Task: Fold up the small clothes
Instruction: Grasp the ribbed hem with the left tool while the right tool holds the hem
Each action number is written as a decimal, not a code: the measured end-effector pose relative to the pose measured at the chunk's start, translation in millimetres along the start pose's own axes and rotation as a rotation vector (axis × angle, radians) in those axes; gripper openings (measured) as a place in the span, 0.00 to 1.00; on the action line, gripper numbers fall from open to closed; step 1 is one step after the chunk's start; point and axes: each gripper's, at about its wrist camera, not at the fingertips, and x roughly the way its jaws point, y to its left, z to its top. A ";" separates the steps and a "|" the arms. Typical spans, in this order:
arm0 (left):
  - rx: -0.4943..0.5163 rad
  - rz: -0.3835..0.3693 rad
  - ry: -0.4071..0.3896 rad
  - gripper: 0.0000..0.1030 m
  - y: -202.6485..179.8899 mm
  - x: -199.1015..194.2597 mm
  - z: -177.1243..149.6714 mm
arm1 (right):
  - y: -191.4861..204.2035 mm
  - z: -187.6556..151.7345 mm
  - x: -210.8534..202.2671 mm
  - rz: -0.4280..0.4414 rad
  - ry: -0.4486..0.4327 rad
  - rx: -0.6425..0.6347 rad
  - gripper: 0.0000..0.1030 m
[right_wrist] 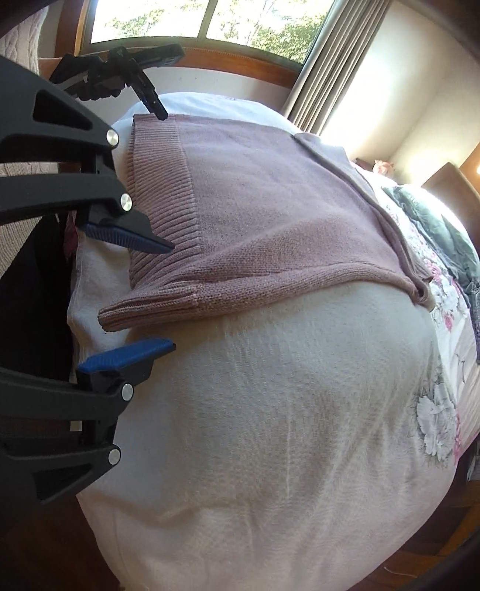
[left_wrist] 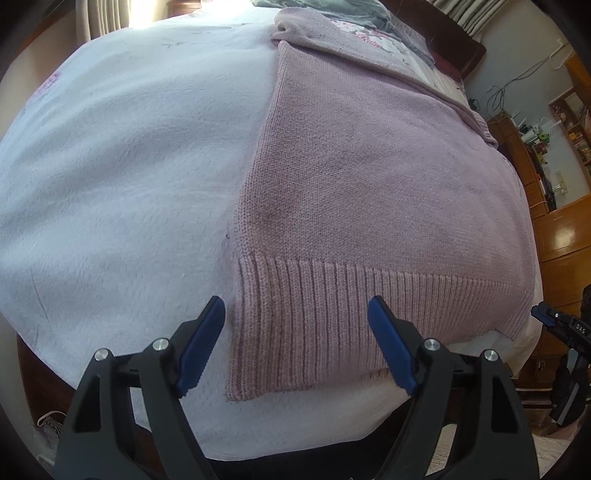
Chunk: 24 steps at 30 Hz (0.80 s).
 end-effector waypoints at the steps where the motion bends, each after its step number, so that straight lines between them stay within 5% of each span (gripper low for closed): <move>1: -0.008 0.004 0.004 0.77 2.3 0.4 -1.5 | 0.7 -0.2 2.9 -0.004 0.007 -0.003 0.49; 7: -0.053 -0.054 0.019 0.77 8.8 7.2 -4.6 | 0.3 -1.0 25.7 0.015 0.065 -0.008 0.50; 15: -0.017 -0.034 0.034 0.73 -0.4 12.8 -7.1 | -2.6 -7.7 53.2 0.048 0.137 0.003 0.49; 18: -0.017 0.017 0.038 0.49 3.2 9.5 -6.5 | -2.3 -9.4 56.6 0.070 0.149 0.010 0.30; 22: -0.065 -0.059 0.034 0.09 9.9 -1.2 -1.5 | -2.7 -8.8 48.3 0.125 0.149 -0.010 0.11; 24: -0.073 -0.102 0.027 0.09 7.8 -6.7 0.3 | -2.1 -7.9 40.4 0.179 0.147 -0.012 0.10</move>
